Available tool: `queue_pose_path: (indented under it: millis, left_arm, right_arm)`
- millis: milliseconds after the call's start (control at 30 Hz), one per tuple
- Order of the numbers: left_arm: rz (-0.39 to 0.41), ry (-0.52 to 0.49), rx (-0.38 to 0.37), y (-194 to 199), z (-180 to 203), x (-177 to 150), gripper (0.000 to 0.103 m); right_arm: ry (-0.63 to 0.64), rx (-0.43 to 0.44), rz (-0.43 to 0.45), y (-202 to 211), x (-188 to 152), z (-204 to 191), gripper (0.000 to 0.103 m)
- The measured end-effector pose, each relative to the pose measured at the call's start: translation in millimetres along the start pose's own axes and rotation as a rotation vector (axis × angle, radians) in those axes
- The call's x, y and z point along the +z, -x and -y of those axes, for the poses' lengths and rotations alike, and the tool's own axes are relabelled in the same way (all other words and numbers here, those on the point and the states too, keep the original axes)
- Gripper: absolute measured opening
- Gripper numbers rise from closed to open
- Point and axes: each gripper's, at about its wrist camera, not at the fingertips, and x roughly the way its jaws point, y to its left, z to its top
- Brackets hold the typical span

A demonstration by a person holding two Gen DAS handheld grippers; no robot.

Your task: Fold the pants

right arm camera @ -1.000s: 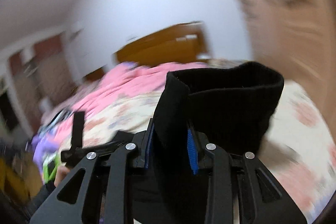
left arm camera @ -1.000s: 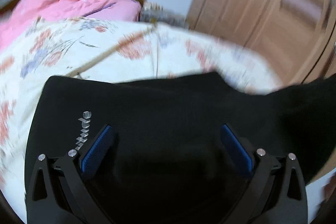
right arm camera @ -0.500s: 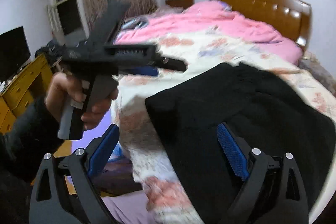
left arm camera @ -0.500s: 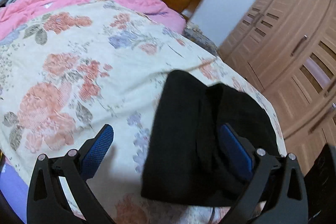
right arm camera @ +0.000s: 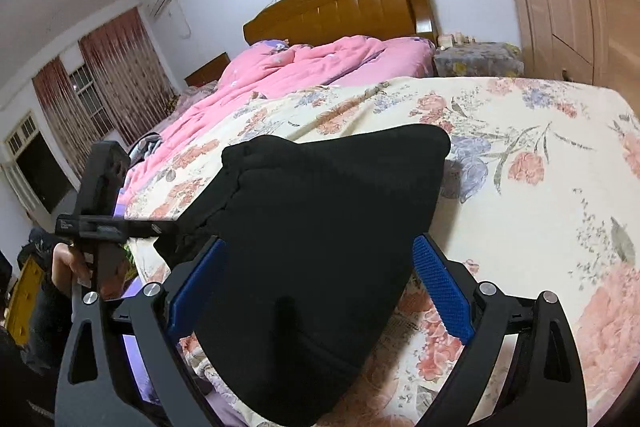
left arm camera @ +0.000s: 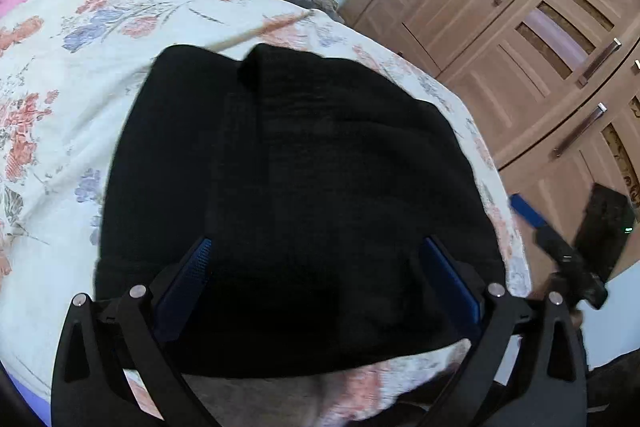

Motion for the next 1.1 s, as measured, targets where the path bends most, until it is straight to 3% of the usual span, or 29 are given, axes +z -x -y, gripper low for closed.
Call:
queue_pose_path:
  millis: [100, 333, 500, 533, 600, 700, 867, 1000, 1100]
  left_arm:
    - [-0.074, -0.007, 0.109, -11.8, 3.8, -4.1, 0.093]
    - [-0.058, 0.047, 0.152, -2.0, 7.4, -14.4, 0.092]
    - [-0.012, -0.004, 0.176, -8.0, 28.1, -11.9, 0.058]
    - [-0.004, -0.020, 0.189, -7.7, 30.5, -11.6, 0.055]
    - [0.009, -0.015, 0.181, -3.9, 30.1, -10.9, 0.045]
    - [0.050, -0.008, 0.162, 5.9, 31.2, -11.6, 0.039]
    - [0.124, -0.005, 0.134, 21.3, 42.7, -13.7, 0.035]
    - [0.184, 0.024, 0.061, 39.7, 53.0, -6.7, 0.034]
    - [0.225, -0.003, 0.013, 53.5, 70.1, 1.2, 0.034]
  right_arm:
    - [0.008, 0.032, 0.002, -0.6, -5.2, -9.4, 0.091]
    - [0.091, 0.028, -0.040, 11.2, -28.6, -15.8, 0.091]
    - [0.152, -0.014, -0.091, 25.5, -49.9, -18.3, 0.091]
    - [0.172, -0.022, -0.097, 28.1, -54.3, -19.6, 0.091]
    - [0.196, -0.061, -0.126, 30.3, -67.9, -22.1, 0.091]
    - [0.187, -0.088, -0.141, 33.8, -86.5, -24.9, 0.091]
    - [0.219, -0.188, -0.156, 21.6, -104.4, -37.0, 0.091]
    - [0.152, -0.204, -0.106, 20.8, -101.4, -36.1, 0.091]
    - [0.187, -0.281, -0.067, 16.2, -100.3, -43.1, 0.091]
